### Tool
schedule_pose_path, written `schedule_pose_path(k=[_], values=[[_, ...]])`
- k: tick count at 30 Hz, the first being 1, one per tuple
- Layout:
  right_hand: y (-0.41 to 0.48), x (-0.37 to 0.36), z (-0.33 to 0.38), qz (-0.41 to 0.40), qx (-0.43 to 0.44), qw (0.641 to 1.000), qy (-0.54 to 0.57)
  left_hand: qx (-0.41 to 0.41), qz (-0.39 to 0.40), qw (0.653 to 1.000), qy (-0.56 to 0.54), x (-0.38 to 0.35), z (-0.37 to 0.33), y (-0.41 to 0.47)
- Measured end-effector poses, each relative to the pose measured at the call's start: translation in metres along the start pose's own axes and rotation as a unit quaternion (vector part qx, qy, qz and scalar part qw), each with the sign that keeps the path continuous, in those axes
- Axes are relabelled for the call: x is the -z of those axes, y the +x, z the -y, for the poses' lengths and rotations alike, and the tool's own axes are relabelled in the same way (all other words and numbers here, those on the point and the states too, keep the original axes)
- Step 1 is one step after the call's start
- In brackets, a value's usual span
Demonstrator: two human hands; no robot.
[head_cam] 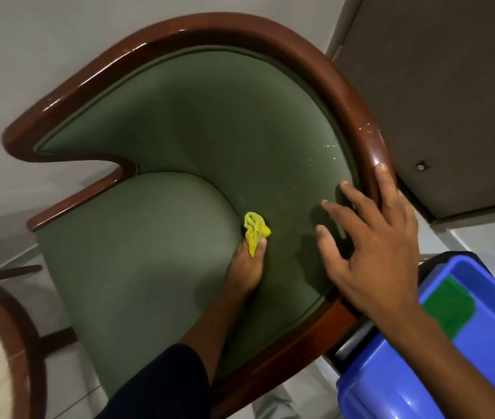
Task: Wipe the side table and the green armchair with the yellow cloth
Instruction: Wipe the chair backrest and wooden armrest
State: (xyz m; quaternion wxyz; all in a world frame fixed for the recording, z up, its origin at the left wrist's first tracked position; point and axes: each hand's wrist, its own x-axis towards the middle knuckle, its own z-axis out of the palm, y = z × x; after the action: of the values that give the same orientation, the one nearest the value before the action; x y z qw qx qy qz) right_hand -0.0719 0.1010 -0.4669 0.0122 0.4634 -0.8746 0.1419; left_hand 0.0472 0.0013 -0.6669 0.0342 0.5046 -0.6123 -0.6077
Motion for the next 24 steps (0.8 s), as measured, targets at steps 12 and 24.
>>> schedule_pose_path(k=[12,24], values=[[0.029,0.064,-0.101,-0.113,-0.039,0.993,0.007,0.108,0.036,0.943,-0.314,-0.097,-0.179,0.052],[-0.016,0.03,-0.177,-0.189,-0.173,0.937,0.239,-0.386,0.087,0.918,0.03,-0.218,-0.235,-0.031]])
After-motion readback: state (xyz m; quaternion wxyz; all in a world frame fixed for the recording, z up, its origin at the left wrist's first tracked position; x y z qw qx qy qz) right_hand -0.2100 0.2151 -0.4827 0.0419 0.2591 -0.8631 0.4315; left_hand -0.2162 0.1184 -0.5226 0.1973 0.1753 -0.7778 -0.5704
